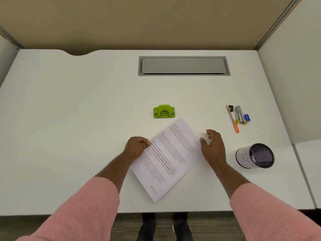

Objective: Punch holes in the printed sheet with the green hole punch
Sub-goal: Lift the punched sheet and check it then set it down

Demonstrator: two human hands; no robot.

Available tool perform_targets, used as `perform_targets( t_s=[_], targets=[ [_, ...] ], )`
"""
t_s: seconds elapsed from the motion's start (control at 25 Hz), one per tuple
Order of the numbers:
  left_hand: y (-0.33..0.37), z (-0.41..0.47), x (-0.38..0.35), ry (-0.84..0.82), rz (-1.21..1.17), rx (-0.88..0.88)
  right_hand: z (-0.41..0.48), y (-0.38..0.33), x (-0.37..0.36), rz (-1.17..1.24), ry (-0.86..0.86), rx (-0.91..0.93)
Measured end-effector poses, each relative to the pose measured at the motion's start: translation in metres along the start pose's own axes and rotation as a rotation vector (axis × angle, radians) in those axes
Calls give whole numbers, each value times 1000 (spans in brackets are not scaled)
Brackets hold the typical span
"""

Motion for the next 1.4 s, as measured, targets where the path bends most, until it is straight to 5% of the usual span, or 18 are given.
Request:
perform_targets(
  t_s=[0.28,0.48,0.64,0.88,1.16,1.4],
  targets=[
    [-20,-10,-1,27,-189,103,-29,26,5,279,120,-311],
    [-20,-16,-3,39,-316,113,-34,22,-33,703,-69,-501],
    [-7,-25,2,46,-344,59,-36,-5,-53,734,-180,-426],
    [41,-42,23,-8,-325,-57,-16,-80,-27,564,-99,-133],
    [91,-81,24,126,-369,-241,-27,-151,27,562,11,142],
    [82,-101,15,148,-335,-292,-52,-121,35,535,22,95]
  ],
)
Point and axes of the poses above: each hand's wrist, its own z-axis towards the middle knuckle, its own x-axis out of the back of the hand, y = z × x, the point moved 10 cm from there along z, towards the middle knuckle
